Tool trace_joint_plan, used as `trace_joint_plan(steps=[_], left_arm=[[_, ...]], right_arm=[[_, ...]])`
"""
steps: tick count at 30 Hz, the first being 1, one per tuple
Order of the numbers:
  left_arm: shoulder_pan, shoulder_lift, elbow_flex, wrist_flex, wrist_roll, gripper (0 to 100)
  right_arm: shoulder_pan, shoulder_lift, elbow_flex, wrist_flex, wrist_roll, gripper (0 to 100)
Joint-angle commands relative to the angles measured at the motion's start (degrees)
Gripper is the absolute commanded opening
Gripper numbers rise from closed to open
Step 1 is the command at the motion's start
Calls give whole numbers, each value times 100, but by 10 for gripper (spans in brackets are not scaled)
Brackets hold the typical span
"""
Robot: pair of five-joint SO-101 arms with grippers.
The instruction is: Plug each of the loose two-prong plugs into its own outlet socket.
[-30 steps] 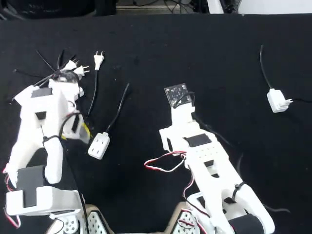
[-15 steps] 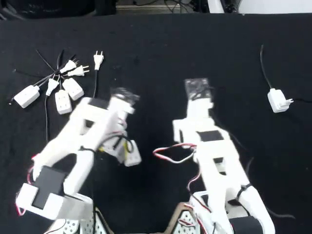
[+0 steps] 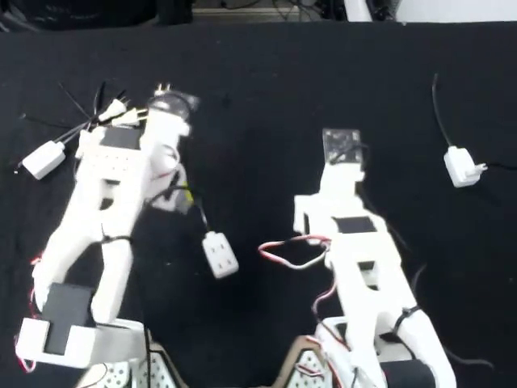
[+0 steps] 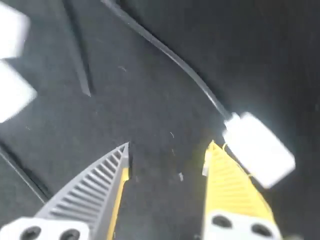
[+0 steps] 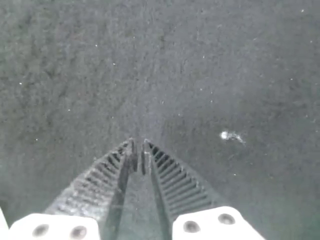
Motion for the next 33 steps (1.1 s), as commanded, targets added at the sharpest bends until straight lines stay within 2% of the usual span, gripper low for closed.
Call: trace_joint_plan(steps=[1,5,9,15,20,25,30,33], left_arm=[[40,325,-277,-1037,545,238],[374,1240,22,-2013,932,238],[418,1908,-4,-2356,1292,238],[-171,1969,-4,-1547,1732,238],[-787,1960,-22,-791,1767,238],[-1191,1459,75,-404,1749,238],[-1288,677,813,-246,941,238],[-1288,325,1499,-615,703,238]], right_arm=[[53,-22,-347,-9,-62,15],[53,-22,-338,-9,-62,15],[53,-22,-347,0,-53,15],[53,-22,-356,18,-62,15],[53,-22,-391,26,-79,15],[53,-22,-400,26,-79,15],[53,-22,-400,26,-79,15],[53,-22,-400,26,-79,15]])
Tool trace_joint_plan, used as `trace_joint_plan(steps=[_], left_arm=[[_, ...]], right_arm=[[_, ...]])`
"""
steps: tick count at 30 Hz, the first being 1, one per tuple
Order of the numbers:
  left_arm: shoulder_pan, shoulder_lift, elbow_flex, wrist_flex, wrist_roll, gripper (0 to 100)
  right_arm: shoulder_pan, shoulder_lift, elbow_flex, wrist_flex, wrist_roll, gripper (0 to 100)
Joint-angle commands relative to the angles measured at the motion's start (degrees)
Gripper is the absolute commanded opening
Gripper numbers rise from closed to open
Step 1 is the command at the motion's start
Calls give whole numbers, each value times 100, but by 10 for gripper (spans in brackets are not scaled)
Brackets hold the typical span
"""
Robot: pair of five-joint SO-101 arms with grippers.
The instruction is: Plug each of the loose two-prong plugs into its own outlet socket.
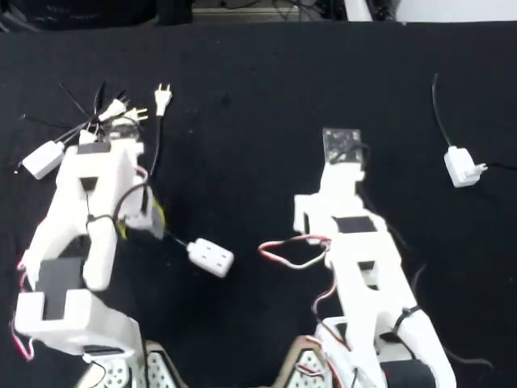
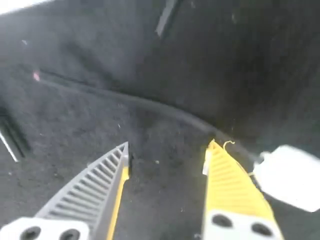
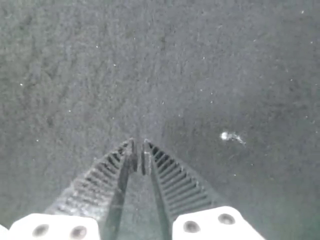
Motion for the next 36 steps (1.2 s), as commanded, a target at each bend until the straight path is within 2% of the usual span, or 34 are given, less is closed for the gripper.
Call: trace_joint_plan(steps=[1,6,8,10,14,18,22,26,30,36], left_arm=[[-66,-738,822,-431,-396,238],[-57,-1574,980,-633,-404,238],[-22,-1916,848,-747,-105,238],[-48,-2075,919,-1213,290,238],[-207,-1802,1420,-2048,607,238],[-611,-1152,1525,-2374,888,238],[-1033,-501,1367,-2233,923,238],[-1367,-396,1121,-1257,835,238],[-1604,-396,963,-492,273,238],[-2044,-404,813,-141,-316,238]], right_arm=[[53,-22,-382,26,-70,15],[53,-22,-374,26,-70,15],[53,-22,-374,26,-70,15],[53,-22,-374,18,-70,15],[53,-22,-365,26,-70,15],[53,-22,-356,26,-70,15],[53,-22,-356,26,-70,15],[53,-22,-356,26,-70,15],[53,-22,-365,18,-70,15],[53,-22,-365,9,-70,15]])
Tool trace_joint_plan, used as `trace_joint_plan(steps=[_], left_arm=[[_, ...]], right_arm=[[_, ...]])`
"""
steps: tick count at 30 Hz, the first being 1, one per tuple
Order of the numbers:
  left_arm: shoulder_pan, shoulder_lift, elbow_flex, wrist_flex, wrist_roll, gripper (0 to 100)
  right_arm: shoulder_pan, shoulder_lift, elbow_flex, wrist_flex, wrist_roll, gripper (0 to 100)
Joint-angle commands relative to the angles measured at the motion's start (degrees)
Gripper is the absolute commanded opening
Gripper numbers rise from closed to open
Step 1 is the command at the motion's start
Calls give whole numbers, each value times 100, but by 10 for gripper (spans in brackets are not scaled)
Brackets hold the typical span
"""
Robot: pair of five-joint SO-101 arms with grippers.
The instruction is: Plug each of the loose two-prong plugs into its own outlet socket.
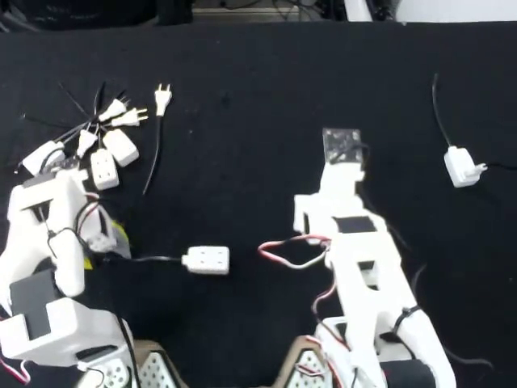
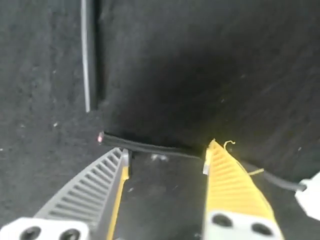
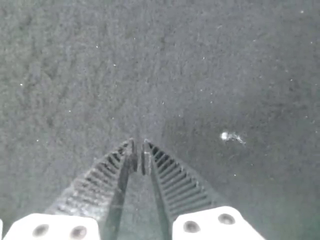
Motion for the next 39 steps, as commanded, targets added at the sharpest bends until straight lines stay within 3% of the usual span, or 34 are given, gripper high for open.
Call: trace_joint_plan(steps=[1,7,12,18,23,34,36,39], left_arm=[[-286,-18,-435,316,-431,238],[-180,-9,-1912,686,-422,238],[505,62,-3073,668,-466,240],[1516,193,-2967,-229,-686,241],[1692,1178,-2677,-1371,-677,239],[1798,2743,-3996,-932,-668,235],[1877,2813,-3987,-923,-668,190],[2079,2884,-3987,-703,-668,45]], right_arm=[[53,-22,-365,9,-70,15],[53,-22,-356,9,-70,15],[53,-22,-356,0,-70,15],[53,-22,-347,9,-70,15],[53,-22,-347,26,-62,15],[53,-22,-356,18,-62,15],[53,-22,-356,9,-62,15],[53,-22,-356,9,-53,15]])
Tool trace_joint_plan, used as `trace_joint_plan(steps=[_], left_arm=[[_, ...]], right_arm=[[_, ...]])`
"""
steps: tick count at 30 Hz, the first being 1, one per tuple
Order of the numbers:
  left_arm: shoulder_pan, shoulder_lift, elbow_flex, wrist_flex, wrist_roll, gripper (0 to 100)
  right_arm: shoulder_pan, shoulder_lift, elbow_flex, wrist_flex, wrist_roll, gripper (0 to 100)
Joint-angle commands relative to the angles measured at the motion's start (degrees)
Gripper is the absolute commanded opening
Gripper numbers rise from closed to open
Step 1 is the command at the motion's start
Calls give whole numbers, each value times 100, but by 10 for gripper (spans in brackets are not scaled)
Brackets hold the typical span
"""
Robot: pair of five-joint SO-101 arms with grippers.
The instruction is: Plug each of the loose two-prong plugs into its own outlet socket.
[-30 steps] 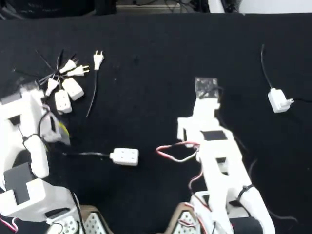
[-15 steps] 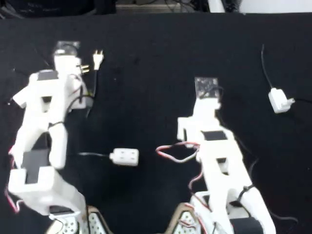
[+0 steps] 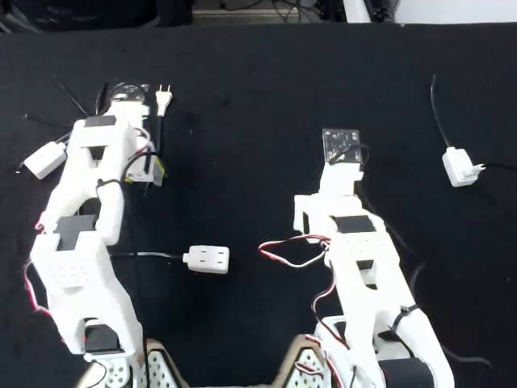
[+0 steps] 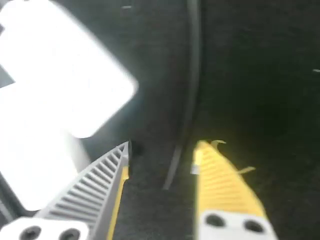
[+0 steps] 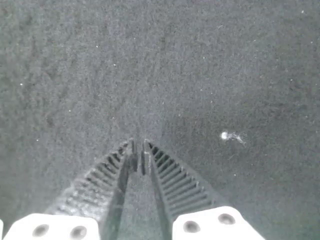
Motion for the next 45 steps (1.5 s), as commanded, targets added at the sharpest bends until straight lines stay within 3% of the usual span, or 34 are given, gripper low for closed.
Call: trace_joint_plan(steps=[1,11,20,30,35,40,45], left_arm=[[338,114,-233,202,-18,20],[409,-369,-470,1574,-53,30],[462,-2549,-453,2831,-202,30],[488,-4589,-470,3191,-343,30],[980,-5099,-479,3543,-343,30],[1912,-5240,-444,3833,-334,30],[2765,-5301,-330,3982,-325,30]], right_arm=[[53,-22,-356,9,-53,15],[53,-22,-356,18,-53,15],[53,-22,-356,9,-53,15],[53,-22,-356,9,-62,15],[53,-22,-356,9,-62,15],[132,-22,-382,26,-70,15],[809,-22,-505,35,-466,15]])
